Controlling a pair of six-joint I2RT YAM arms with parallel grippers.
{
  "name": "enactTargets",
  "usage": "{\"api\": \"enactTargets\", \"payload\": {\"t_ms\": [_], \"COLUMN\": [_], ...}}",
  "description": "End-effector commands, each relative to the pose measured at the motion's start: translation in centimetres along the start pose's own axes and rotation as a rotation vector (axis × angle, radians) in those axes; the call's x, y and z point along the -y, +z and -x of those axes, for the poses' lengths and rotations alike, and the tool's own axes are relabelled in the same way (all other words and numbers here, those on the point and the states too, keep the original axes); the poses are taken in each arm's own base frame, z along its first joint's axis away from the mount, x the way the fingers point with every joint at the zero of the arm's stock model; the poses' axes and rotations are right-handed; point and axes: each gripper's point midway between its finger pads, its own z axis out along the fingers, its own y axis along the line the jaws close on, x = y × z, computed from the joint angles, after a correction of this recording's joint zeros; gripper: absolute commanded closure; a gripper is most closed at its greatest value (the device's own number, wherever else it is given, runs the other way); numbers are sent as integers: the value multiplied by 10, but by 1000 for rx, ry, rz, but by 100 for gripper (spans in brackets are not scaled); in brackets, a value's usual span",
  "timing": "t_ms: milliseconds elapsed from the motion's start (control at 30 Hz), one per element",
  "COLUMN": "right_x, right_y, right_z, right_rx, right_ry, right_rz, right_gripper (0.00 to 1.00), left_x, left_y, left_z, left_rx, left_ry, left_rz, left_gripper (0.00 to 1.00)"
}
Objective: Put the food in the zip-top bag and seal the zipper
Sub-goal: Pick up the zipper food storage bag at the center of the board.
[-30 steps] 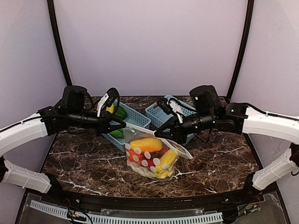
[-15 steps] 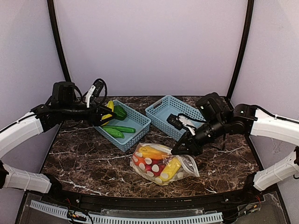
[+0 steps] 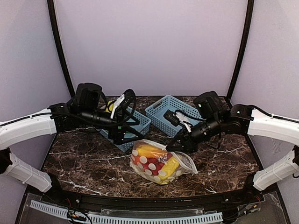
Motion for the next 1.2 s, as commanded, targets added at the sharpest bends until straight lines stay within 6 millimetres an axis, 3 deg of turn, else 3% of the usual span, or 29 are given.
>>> {"api": "enactTargets", "payload": {"t_ms": [0,167,233,367,433,667,733,900,933,1067,1167], "right_x": [-4,-5,-6,-6,-6,-7,-7,-6,-6,-5,-2], "right_y": [-4,-8,-9,-12,-14,-20,-20,-19,-19,-21,-24], "right_z": [18,23,24,26,26,33,33,31,30,22,14], "right_rx": [55,75,81,89,94,118,120,112,108,90,75], "right_ry": [-23,-35,-38,-41,-44,-57,-59,-55,-51,-36,-20], "right_rz": [9,2,0,-7,-13,-27,-29,-29,-29,-40,-59], "right_gripper": [98,98,98,98,98,97,97,97,97,97,96], "left_x": [14,17,17,18,19,19,19,17,16,2,-22], "left_y": [22,39,42,46,48,50,50,48,46,39,29], "left_z": [1,-2,-2,-3,-5,-13,-14,-7,-5,-1,-8], "left_rx": [-31,-61,-65,-73,-79,-109,-112,-85,-75,-44,-61], "left_ry": [57,61,59,50,50,36,36,44,48,60,64], "left_rz": [-68,-96,-103,-115,-118,-125,-122,-96,-88,22,176], "left_gripper": [1,2,9,40,47,47,55,95,98,99,99]}}
